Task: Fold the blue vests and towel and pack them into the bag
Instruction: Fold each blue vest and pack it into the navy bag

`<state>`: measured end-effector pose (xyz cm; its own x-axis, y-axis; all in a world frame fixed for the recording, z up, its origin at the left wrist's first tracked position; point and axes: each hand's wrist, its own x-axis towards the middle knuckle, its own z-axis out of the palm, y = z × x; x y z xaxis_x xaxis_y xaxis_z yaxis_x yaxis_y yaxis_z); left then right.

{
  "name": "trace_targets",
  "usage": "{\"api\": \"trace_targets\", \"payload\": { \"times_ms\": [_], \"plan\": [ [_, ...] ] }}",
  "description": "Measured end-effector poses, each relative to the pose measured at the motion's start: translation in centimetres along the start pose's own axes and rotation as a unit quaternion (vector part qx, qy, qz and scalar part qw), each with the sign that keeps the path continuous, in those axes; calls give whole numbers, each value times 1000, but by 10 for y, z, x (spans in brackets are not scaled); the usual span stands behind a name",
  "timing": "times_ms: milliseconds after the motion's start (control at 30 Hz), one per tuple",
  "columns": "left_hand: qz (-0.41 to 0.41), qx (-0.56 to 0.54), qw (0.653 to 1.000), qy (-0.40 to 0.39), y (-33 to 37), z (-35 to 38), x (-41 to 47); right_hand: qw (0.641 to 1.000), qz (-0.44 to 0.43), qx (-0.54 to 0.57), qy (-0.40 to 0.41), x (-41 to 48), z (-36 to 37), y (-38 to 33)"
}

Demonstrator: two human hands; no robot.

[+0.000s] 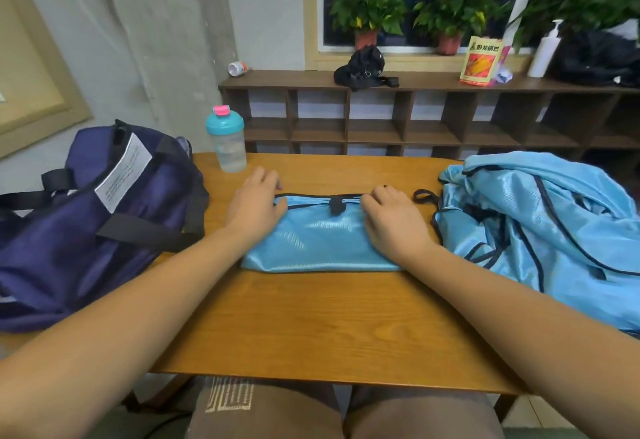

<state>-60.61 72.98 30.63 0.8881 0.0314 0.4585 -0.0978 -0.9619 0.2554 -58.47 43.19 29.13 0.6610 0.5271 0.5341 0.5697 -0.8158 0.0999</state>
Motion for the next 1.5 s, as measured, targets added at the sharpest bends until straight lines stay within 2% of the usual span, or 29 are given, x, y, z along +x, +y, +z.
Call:
{"api": "trace_targets", "payload": {
  "times_ms": [167,300,667,800,933,1133,1267,1367,1433,1500],
  "plan": [
    [54,4,995,-78,26,19,-19,993,67,69,-66,-10,14,-9],
    [16,-10,997,-79,21,32,-33,993,74,50,-78,-18,12,-11],
    [48,-5,991,-125,30,17,-80,989,70,24,-127,-69,-17,-32],
    [29,-10,987,-157,30,10,-83,981,86,40,-168,-69,-25,-33],
    [1,11,985,-174,28,6,-83,957,135,80,-243,-65,-29,-28],
    [-24,23,980,-199,20,-2,-83,959,172,43,-223,-58,-22,-18],
    [-50,-56,979,-191,12,-7,-83,954,162,49,-247,-57,-17,-11],
    [-100,-128,978,-133,0,-11,-81,953,165,72,-245,-59,-17,-13],
    [-139,-103,982,-70,-11,-13,-81,954,164,78,-239,-60,-19,-13],
    [-187,-58,979,-61,-19,-17,-79,957,162,83,-227,-61,-21,-13]
  ]
}}
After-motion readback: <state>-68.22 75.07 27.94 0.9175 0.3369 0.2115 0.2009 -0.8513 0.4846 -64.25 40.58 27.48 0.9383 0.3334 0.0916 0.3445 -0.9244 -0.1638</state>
